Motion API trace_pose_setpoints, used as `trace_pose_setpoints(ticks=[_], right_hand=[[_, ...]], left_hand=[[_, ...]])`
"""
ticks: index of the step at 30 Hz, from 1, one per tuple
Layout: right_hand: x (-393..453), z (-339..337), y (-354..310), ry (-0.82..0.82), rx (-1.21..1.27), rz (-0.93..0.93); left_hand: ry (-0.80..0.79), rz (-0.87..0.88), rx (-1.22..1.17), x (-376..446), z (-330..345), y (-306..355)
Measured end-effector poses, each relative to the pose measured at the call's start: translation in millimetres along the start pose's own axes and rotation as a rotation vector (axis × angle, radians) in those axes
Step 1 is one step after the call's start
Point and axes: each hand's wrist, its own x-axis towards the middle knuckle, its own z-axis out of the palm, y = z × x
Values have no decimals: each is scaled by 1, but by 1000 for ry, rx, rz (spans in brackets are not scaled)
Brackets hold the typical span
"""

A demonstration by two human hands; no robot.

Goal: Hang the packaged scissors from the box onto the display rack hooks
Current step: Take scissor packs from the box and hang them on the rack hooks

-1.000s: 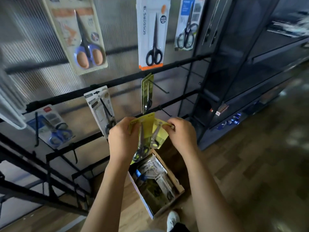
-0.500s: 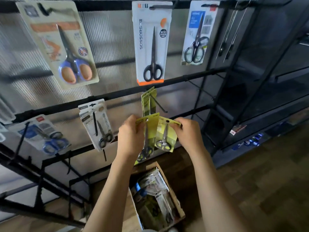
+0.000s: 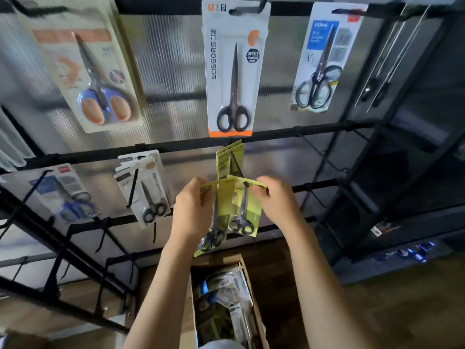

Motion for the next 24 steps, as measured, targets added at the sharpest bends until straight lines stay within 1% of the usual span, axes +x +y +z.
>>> trace_pose_setpoints(ticks=[5,9,14,19,24], right_hand=[[16,8,7,-34,18,-27],[31,22,14,-43,56,-4],[57,39,26,-24,44,-22],[79,42,30,-9,-43,-118],[87,44,29,49,2,-107]], left_hand=[[26,-27,3,0,-1,-4],[23,-46,17,-2,-2,-3],[26,-35,54,1,-2,-1],[23,-30,105,0,-7,0],[-12,-6,86,-1,-10,1]])
